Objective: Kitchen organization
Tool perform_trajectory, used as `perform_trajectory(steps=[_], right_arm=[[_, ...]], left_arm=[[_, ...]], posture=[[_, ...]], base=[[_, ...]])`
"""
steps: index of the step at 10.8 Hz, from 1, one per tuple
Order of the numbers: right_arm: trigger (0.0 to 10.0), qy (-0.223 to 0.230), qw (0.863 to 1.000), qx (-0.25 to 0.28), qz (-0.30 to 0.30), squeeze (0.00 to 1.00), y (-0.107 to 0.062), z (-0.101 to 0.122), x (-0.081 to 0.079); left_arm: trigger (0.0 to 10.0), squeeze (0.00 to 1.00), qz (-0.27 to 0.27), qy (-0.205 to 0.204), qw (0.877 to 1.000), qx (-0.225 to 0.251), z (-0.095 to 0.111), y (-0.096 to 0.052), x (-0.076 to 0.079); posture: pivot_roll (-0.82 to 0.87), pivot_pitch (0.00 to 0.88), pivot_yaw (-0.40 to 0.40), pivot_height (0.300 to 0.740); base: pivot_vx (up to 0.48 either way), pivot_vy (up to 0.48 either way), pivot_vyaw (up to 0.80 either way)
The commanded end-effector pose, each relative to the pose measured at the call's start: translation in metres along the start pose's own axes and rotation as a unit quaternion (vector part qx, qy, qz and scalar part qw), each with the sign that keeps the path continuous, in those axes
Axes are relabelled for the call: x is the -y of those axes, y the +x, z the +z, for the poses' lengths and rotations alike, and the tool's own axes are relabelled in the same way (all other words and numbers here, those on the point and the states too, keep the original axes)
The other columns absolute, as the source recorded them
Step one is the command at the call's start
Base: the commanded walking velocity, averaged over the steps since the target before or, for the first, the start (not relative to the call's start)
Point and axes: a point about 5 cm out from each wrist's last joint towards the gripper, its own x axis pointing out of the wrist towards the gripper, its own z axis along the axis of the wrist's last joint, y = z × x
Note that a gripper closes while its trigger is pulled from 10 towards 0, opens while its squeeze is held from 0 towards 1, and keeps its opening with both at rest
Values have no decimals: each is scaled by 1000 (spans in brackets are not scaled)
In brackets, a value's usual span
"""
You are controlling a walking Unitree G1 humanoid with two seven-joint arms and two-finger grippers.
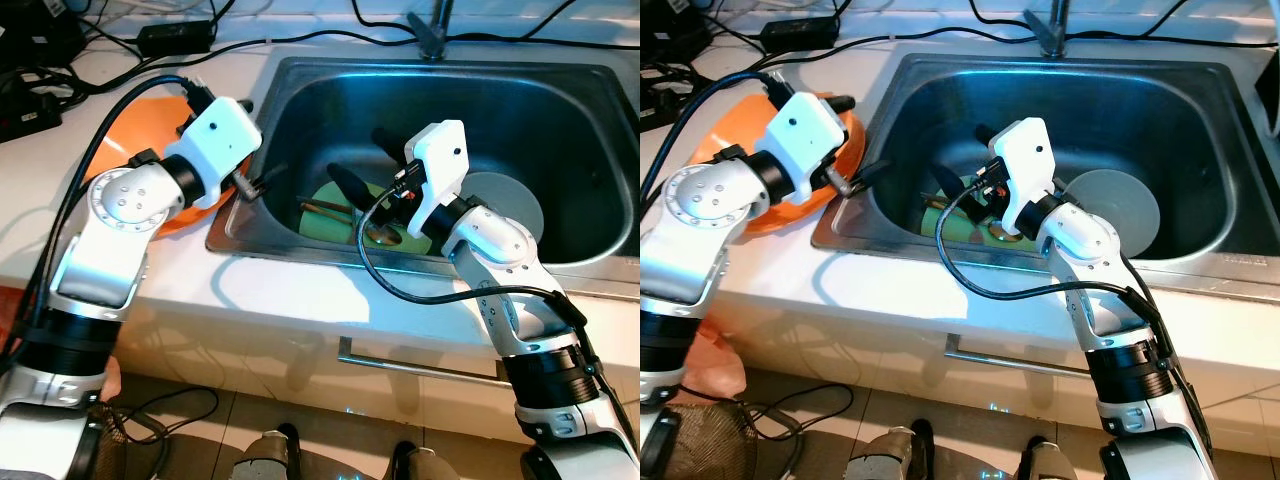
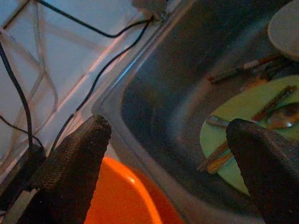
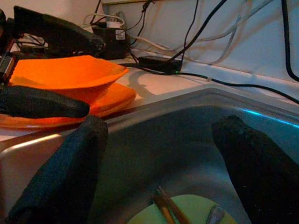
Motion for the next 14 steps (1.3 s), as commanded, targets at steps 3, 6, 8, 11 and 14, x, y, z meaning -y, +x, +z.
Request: perform_trajectory(steps=[3, 6, 8, 11, 14], right_arm=[[10000, 8, 1000, 13, 9, 0, -4, 8, -3], [10000, 10, 1000, 9, 5, 0, -7, 8, -3], [10000, 12, 1000, 9, 4, 0, -7, 9, -3], [10000, 12, 1000, 10, 5, 0, -6, 11, -2], [10000, 12, 1000, 14, 4, 0, -4, 12, -1]], left_arm=[[10000, 47, 10, -1, 997, -79, -29, -7, -8], [10000, 0, 48, 2, 992, -118, -40, -12, -20], [10000, 0, 56, 13, 992, -117, -31, -13, -29], [10000, 0, 32, 20, 988, -153, -27, -18, -33], [10000, 0, -39, 16, 978, -203, -39, -31, -22]], posture=[[127, 188, 93, 740], [128, 188, 93, 740], [130, 189, 89, 740], [133, 188, 85, 740], [138, 183, 85, 740]], base=[[0, 0, 0], [0, 0, 0], [0, 0, 0], [0, 0, 0], [0, 0, 0]])
